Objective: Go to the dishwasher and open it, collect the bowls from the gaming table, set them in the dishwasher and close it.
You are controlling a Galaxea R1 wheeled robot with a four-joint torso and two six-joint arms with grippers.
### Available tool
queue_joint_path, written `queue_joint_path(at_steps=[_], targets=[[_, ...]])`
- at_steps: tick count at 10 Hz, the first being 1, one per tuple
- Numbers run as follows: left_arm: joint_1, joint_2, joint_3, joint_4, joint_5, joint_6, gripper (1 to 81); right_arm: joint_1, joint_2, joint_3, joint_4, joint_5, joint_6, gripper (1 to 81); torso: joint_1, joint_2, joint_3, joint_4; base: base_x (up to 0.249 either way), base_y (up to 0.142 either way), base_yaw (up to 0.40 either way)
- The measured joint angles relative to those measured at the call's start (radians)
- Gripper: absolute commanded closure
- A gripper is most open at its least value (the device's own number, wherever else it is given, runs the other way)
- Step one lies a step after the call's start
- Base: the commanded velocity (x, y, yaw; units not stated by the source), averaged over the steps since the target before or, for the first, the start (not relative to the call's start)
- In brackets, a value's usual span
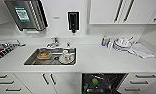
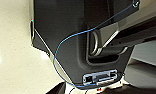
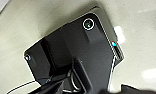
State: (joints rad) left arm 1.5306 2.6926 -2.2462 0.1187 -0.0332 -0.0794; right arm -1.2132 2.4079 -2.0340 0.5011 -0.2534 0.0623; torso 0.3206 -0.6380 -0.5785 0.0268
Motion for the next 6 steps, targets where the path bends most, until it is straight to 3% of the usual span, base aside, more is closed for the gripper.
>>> queue_joint_path(at_steps=[3,6], targets=[[0.007,0.000,0.000,-0.006,0.003,0.000,1.0,0.054,0.007,-0.035,0.230,-0.010,0.002,1.0,0.067,-0.108,0.000,0.000,0.000,0.000,0.000],[0.014,0.000,-0.007,-0.008,0.007,0.000,1.0,0.066,0.051,-0.158,0.354,-0.034,0.008,1.0,0.136,-0.216,0.001,0.000,0.000,0.000,0.000]])
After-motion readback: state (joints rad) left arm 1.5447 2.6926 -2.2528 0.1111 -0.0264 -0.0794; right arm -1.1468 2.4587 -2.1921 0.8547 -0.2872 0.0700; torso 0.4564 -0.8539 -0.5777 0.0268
